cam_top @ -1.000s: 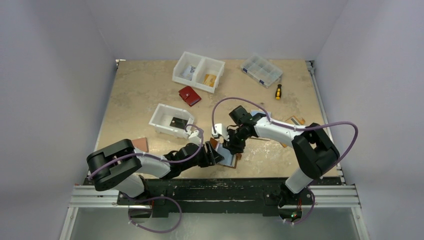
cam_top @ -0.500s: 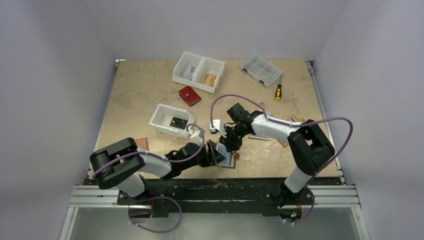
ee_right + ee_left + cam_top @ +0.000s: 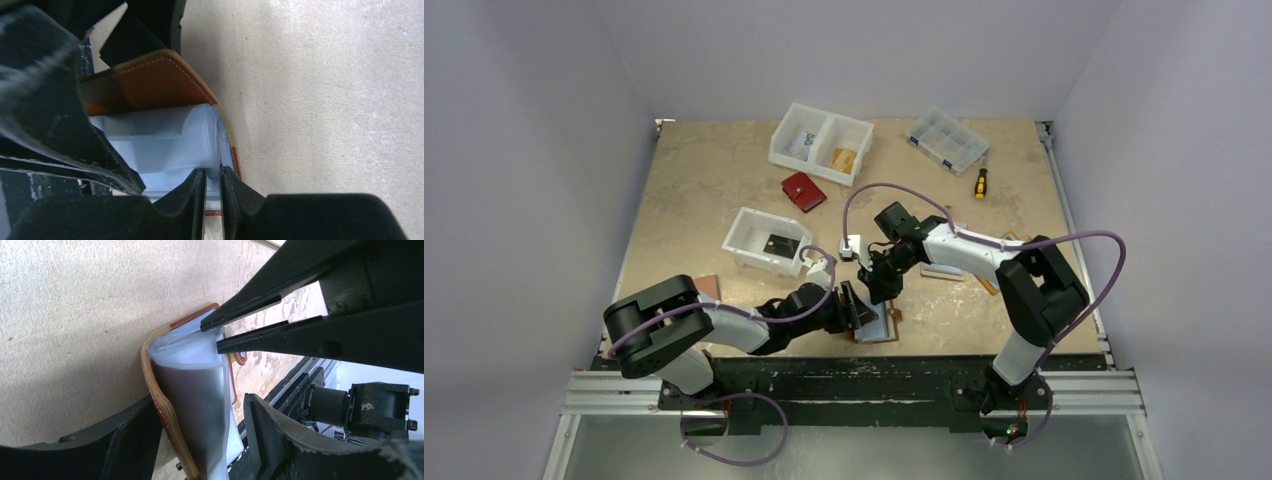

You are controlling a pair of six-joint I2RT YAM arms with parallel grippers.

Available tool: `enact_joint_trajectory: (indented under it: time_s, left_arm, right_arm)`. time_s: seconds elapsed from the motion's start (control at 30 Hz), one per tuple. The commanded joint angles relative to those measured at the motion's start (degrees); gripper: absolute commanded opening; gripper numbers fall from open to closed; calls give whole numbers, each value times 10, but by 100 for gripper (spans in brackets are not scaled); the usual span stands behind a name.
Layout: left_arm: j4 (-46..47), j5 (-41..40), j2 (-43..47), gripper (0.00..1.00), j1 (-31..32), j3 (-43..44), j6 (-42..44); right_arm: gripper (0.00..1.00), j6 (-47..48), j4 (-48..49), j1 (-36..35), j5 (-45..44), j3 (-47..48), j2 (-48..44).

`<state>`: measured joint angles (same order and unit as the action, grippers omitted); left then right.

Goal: Take the credit cards out of the card holder
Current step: Open the card holder at the center of the board.

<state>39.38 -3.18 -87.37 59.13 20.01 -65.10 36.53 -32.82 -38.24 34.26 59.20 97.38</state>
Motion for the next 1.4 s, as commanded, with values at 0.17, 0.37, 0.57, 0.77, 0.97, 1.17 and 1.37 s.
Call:
enact_joint_trajectory:
  time_s: [0.17, 0.37, 0.57, 0.77, 0.97, 1.17, 1.37]
  left_arm:
    - [-53, -18, -4, 64, -6, 18, 10]
    - [-61, -23, -4, 65, -7, 18, 9]
    - [-86, -29, -12, 64, -9, 27, 0]
    - [-96, -34, -9, 65, -10, 30, -1]
    - [-102, -43, 2, 68, -10, 27, -2]
    - [-100, -47, 15, 76, -10, 25, -3]
    - [-91, -53, 27, 77, -10, 14, -8]
  right_arm:
    - [19, -14, -61, -3, 94, 60, 20]
    - [15, -21, -88, -3, 129, 76, 44]
    - [14, -53, -100, 0, 194, 89, 67]
    - [19, -126, -85, 8, 246, 95, 86]
    - [19, -212, -67, 17, 266, 99, 100]
    - [20, -288, -56, 18, 265, 105, 109]
    - [20, -379, -24, 18, 266, 85, 109]
